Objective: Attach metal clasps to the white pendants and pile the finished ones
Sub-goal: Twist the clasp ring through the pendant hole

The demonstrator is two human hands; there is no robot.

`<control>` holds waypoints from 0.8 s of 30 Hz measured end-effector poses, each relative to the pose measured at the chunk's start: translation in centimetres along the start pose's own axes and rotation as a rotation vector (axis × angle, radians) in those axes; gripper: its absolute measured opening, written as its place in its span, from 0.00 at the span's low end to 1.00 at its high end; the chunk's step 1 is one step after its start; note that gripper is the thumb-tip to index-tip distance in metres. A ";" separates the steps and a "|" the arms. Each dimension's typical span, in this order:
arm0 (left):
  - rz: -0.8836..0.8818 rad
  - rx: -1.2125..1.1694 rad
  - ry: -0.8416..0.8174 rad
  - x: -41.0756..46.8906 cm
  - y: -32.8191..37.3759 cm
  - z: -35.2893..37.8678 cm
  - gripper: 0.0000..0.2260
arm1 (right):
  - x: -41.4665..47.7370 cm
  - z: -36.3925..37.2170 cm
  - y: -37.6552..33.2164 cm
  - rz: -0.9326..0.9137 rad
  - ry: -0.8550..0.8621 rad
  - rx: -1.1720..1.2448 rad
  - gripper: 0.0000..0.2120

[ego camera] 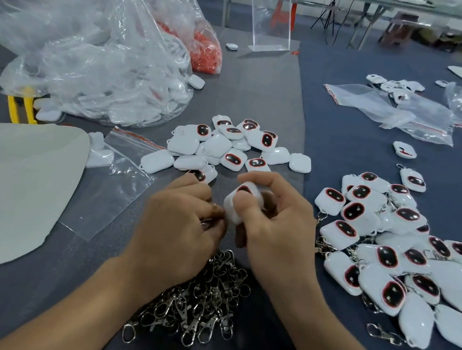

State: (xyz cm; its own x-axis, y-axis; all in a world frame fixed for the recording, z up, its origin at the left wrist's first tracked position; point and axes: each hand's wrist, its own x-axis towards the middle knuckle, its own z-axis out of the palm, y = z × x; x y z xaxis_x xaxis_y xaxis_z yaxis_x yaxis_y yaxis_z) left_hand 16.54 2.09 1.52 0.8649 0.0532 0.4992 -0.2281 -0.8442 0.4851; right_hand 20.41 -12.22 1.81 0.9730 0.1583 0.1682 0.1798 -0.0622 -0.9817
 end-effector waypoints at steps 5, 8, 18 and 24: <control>0.034 0.050 0.086 -0.1 -0.4 0.1 0.03 | 0.7 0.2 0.4 0.063 0.010 0.014 0.07; -0.083 -0.070 0.103 0.2 -0.1 0.4 0.06 | 1.8 -1.2 0.7 0.114 0.065 -0.058 0.07; -0.290 -0.491 0.047 0.6 -0.4 0.6 0.04 | 2.4 -2.0 -0.1 0.453 -0.053 0.342 0.07; -0.327 -0.532 0.048 0.5 -0.4 0.5 0.03 | 2.2 -1.4 0.1 0.450 -0.065 0.375 0.06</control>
State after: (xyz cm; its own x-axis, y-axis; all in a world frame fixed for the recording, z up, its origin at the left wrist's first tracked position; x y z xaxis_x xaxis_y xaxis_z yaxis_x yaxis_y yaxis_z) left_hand 17.29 2.16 1.20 0.9092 0.2982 0.2906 -0.1574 -0.3999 0.9029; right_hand 22.77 -13.25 2.25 0.9288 0.2578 -0.2661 -0.3235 0.2141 -0.9217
